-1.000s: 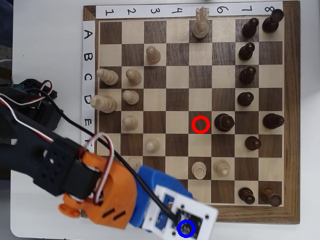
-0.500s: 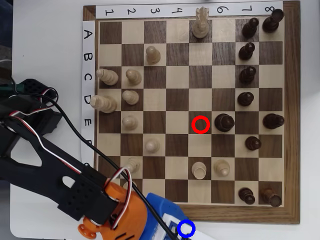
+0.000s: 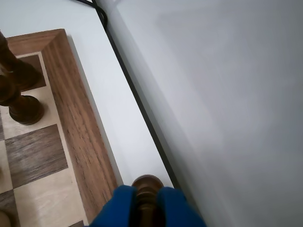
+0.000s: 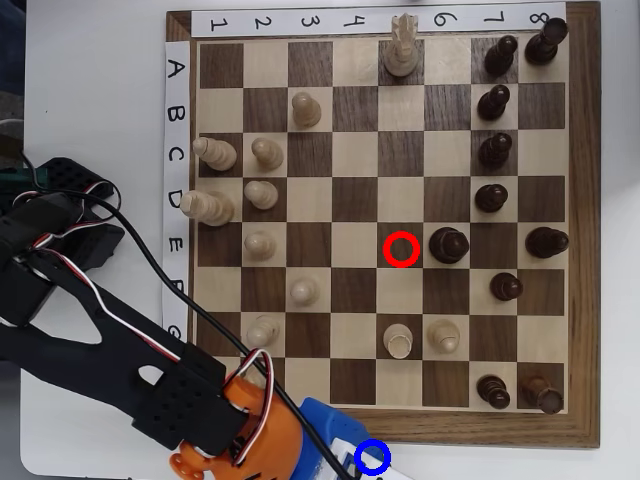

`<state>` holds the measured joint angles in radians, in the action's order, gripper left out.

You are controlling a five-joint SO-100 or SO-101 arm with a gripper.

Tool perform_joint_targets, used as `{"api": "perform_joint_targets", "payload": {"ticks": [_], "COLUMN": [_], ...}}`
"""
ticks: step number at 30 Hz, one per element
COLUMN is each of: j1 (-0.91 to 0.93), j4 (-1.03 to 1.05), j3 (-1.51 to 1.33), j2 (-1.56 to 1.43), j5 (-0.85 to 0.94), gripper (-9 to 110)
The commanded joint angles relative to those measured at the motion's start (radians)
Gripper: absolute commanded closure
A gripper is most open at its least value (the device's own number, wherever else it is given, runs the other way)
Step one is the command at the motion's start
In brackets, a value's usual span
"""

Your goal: Move the piece to destination

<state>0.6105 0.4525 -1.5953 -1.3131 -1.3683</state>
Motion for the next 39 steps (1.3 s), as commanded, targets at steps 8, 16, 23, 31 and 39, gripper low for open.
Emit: {"api": "perform_joint_targets", "payload": {"ticks": [8, 16, 23, 31, 39], "j1": [-0.006, -0.031, -0.043, -0.06, -0.097], "j4": [-0.121, -0.1, -0.069, -0.06, 0.055], "j3": [0.183, 0.181, 0.179, 0.181, 0.175], "j2": [0.021, 0.031, 0.025, -0.058, -0.313], "j5": [0.012, 0.017, -0.012, -0.034, 0.005], "gripper": [101, 97, 81, 77, 77]}}
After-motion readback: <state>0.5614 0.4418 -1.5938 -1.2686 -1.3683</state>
